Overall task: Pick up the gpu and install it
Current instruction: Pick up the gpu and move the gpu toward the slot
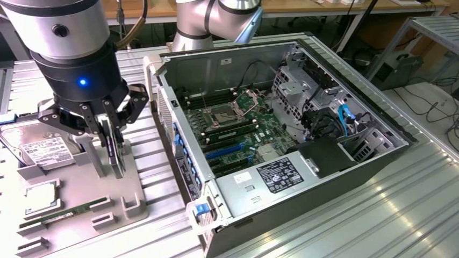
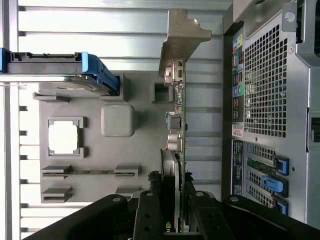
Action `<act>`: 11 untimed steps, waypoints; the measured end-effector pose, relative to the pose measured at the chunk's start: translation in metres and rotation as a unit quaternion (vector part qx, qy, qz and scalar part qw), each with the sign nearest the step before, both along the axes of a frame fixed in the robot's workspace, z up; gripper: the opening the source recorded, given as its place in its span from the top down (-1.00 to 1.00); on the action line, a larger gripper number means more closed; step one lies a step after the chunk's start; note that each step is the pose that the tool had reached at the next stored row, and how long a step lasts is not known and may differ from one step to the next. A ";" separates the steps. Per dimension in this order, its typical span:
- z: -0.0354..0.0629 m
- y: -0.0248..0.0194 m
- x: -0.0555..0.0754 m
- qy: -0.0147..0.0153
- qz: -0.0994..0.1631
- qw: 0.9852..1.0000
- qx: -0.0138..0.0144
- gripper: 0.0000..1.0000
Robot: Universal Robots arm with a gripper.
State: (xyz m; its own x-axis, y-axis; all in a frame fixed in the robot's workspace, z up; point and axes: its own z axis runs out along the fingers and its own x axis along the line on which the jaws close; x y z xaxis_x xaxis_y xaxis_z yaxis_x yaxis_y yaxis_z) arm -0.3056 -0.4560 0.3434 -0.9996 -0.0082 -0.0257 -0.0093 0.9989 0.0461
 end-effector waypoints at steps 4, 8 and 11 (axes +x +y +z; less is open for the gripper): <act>0.0012 0.0000 0.000 0.000 0.000 1.000 0.000 0.47; 0.0024 0.0000 0.000 0.000 0.000 1.000 0.000 0.47; 0.0033 0.0000 0.000 0.000 0.000 1.000 0.000 0.47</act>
State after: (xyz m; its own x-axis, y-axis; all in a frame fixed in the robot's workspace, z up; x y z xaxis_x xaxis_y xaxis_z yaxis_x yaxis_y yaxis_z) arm -0.3056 -0.4560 0.3467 -0.9996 -0.0082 -0.0257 -0.0094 0.9989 0.0460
